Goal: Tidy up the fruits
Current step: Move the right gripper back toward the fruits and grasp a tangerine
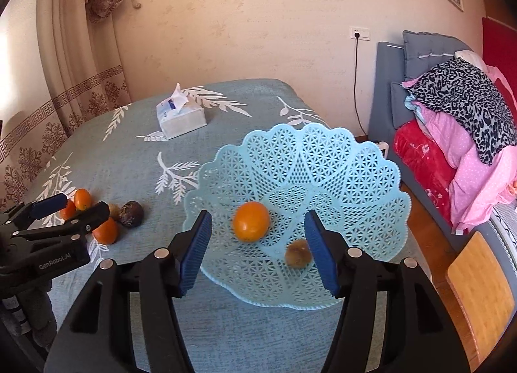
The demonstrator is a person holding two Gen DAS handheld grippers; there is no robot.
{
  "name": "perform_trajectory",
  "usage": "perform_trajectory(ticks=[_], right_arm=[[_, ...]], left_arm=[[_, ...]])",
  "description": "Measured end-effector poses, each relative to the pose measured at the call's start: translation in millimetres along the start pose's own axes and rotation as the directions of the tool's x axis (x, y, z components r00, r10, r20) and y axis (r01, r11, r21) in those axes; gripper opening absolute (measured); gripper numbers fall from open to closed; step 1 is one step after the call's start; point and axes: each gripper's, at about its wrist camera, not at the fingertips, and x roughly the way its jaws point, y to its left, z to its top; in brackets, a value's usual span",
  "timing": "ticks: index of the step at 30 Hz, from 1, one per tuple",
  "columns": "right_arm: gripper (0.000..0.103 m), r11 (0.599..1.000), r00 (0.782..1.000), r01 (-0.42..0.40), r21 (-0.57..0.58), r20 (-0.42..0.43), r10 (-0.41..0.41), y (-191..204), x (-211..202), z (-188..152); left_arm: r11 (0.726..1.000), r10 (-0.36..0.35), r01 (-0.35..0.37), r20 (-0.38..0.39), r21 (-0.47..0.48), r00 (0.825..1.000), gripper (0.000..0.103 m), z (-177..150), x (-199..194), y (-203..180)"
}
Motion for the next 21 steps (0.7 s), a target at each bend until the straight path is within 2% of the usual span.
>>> perform_trajectory(ticks=[11,21], right_arm=[[0.061,0.993,0.995,-0.102,-0.061,-0.02,0.1,44,3,-6],[0.061,0.982,0.986,-0.159,-0.1,-0.06,0.154,74,10,-12]], left_arm=[[0.989,0.097,-0.099,-0.022,-0.11,0.995,0.087,-11,3,70],[0.96,0.208,-0.215,-0.057,-0.182,0.977,0.087,-17,15,135]])
